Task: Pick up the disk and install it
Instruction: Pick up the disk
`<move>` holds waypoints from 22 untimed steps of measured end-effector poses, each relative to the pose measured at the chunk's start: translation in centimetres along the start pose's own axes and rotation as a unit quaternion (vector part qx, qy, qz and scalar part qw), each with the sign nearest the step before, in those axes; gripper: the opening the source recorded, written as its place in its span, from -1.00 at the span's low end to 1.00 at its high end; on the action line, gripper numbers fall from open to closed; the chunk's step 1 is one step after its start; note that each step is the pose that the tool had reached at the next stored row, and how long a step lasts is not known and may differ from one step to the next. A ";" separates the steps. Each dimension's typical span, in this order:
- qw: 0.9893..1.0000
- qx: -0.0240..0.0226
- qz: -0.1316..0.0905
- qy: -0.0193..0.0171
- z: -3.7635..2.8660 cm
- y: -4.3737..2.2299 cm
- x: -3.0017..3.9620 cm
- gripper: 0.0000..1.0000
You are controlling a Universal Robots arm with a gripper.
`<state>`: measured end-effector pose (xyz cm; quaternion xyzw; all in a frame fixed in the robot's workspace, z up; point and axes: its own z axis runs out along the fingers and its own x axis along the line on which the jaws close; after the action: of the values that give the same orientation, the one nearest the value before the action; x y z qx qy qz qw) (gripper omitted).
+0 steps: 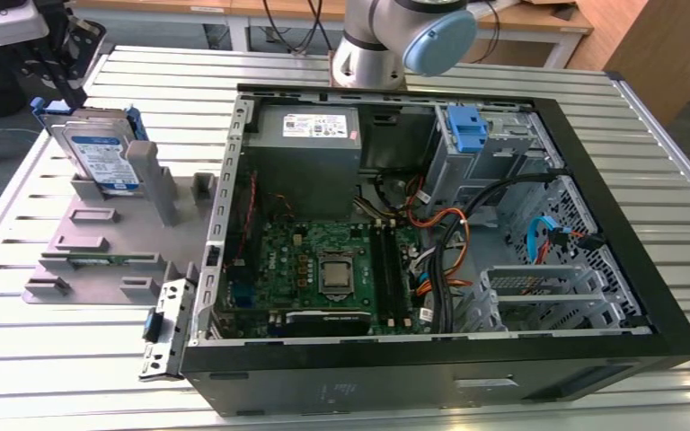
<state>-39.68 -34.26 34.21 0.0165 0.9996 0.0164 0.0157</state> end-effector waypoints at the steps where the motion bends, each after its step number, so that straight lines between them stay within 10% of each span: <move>1: 1.000 0.000 0.000 0.000 0.00 0.00 0.00 -0.79; 22: 0.999 -0.002 -0.053 0.002 0.00 0.00 0.00 -0.79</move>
<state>-39.68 -34.27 34.21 -0.0369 0.9991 0.0173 0.0148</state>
